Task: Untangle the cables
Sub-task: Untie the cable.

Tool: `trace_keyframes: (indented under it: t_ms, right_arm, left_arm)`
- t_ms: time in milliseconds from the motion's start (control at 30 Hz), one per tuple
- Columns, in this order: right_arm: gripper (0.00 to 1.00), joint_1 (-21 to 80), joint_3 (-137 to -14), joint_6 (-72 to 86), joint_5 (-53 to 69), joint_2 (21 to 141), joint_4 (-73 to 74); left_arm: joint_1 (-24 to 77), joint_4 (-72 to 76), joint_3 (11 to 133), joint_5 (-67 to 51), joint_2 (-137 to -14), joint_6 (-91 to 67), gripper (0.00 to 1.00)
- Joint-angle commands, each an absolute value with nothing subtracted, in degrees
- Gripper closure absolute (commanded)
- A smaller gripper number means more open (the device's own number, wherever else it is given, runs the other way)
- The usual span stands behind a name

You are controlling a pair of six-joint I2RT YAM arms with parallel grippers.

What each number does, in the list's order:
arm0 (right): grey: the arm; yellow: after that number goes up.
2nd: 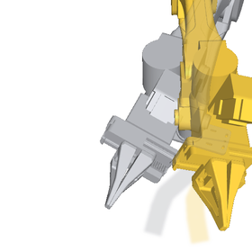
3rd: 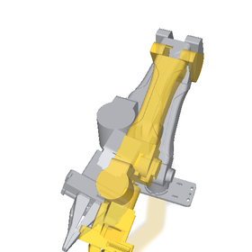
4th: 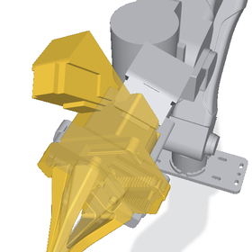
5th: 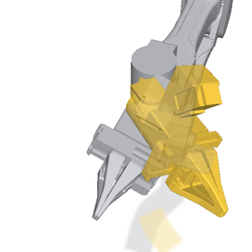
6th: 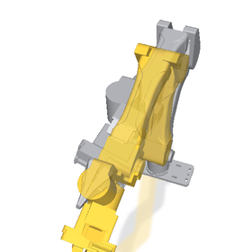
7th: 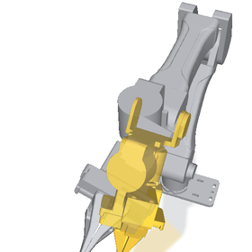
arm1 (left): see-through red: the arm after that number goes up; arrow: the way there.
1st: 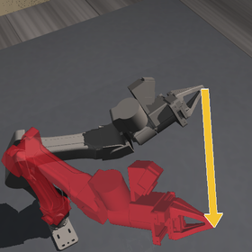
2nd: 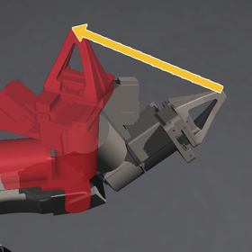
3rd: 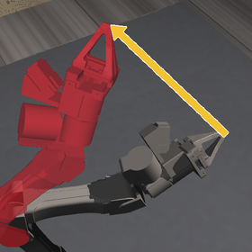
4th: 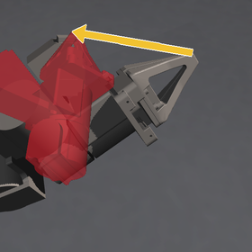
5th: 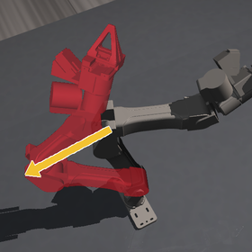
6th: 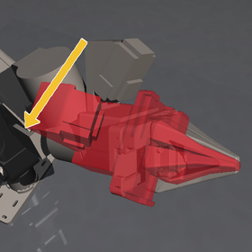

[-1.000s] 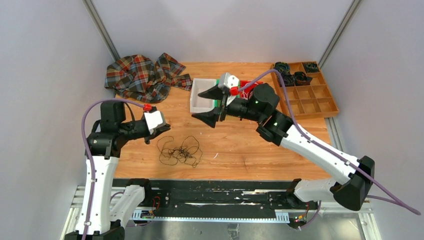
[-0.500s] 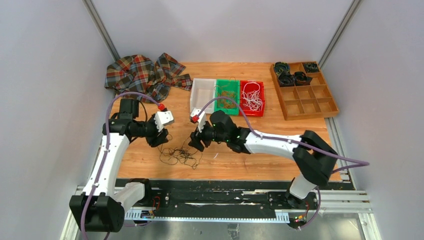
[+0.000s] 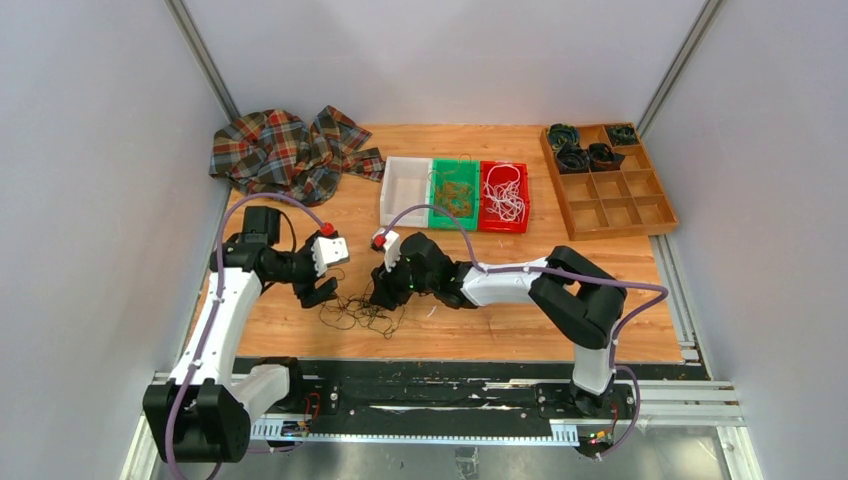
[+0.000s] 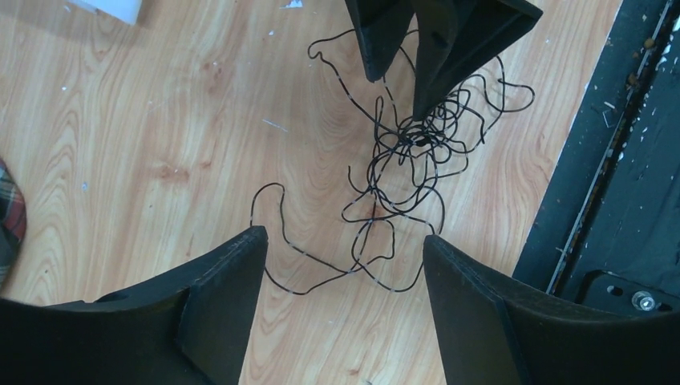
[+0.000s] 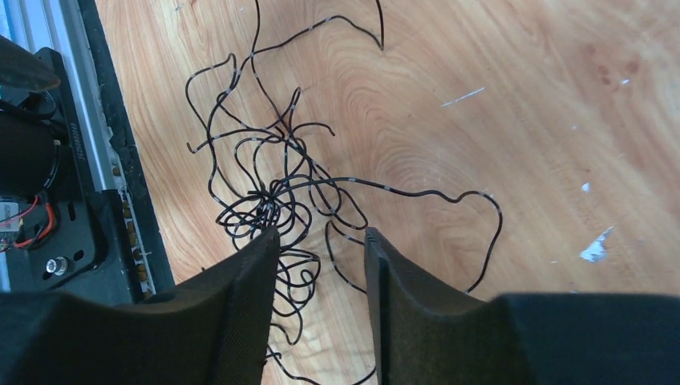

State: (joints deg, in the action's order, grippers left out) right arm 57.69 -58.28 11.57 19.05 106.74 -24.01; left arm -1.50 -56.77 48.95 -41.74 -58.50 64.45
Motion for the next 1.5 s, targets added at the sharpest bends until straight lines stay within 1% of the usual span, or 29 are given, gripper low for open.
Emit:
trace_keyframes:
  t_ms: [0,100,200,233,367,500,533,567,633,700,800,867,967,1000,1133,1200,1333,1400,1467]
  right_arm:
    - [0.62,58.62,-58.8,18.34,20.35,108.1,-26.91]
    - [0.81,58.58,-58.07,19.65,19.0,108.25,-26.77]
    - [0.97,58.54,-55.56,20.22,16.84,106.69,-27.78]
    - [0.99,58.54,-54.46,20.42,16.18,105.95,-28.43]
    - [0.99,58.49,-51.65,21.19,13.37,103.68,-27.45]
    - [0.99,58.45,-48.09,22.02,9.69,100.25,-28.03]
    - [0.97,58.5,-46.89,22.29,8.58,98.98,-28.33]
    - [0.91,58.53,-45.86,22.44,7.52,97.69,-28.79]
    - [0.75,58.81,-44.32,22.63,5.48,95.36,-29.1]
    - [0.64,59.99,-43.62,21.94,3.53,93.76,-29.58]
    - [0.57,63.15,-44.0,20.99,0.17,93.25,-30.86]
    - [0.54,64.6,-45.07,21.61,-0.34,94.25,-32.01]
    - [0.53,64.93,-47.38,24.87,0.67,96.89,-33.02]
    - [0.53,64.88,-48.35,25.95,0.96,97.9,-32.83]
    - [0.55,64.14,-49.46,31.6,1.88,101.6,-34.49]
    - [0.55,63.17,-47.77,33.91,2.92,102.76,-37.95]
    - [0.55,61.86,-43.72,36.63,1.01,102.83,-44.72]
    - [0.55,61.66,-42.45,36.74,-0.18,103.16,-49.29]
    - [0.55,61.62,-42.43,36.53,-0.66,103.98,-52.25]
  left_arm:
    - [-1.82,-56.69,47.4,-43.43,-61.0,69.47,0.22]
    - [-0.23,-56.63,47.31,-41.82,-65.32,68.01,0.16]
    - [0.74,-56.6,47.02,-42.6,-68.81,67.98,0.13]
    - [1.36,-56.33,46.76,-42.78,-69.34,68.46,0.12]
    - [5.87,-51.83,45.83,-40.39,-71.7,66.88,0.1]
    - [9.95,-44.8,44.58,-37.11,-75.19,62.73,0.16]
    - [10.15,-43.25,44.0,-36.67,-75.71,62.29,0.17]
    - [10.63,-41.53,43.71,-35.85,-76.23,60.6,0.2]
    - [10.89,-39.85,44.32,-35.34,-77.09,58.8,0.28]
    - [10.98,-39.37,44.51,-36.48,-77.54,58.83,0.36]
    - [11.6,-39.36,44.8,-37.4,-78.25,59.07,0.51]
    - [11.77,-39.46,45.03,-38.0,-78.81,58.89,0.63]
    - [11.79,-39.59,45.42,-39.19,-78.71,57.09,0.77]
    - [11.78,-40.15,45.71,-39.65,-78.39,56.79,0.8]
    - [11.78,-43.1,46.71,-40.72,-75.36,55.73,0.83]
    - [11.78,-45.31,47.37,-41.43,-73.5,54.59,0.86]
    - [11.78,-49.15,48.67,-43.51,-69.27,53.64,0.93]
    - [11.83,-50.47,49.22,-44.53,-67.71,53.26,0.96]
    - [11.78,-51.66,49.95,-45.05,-67.09,52.97,0.96]
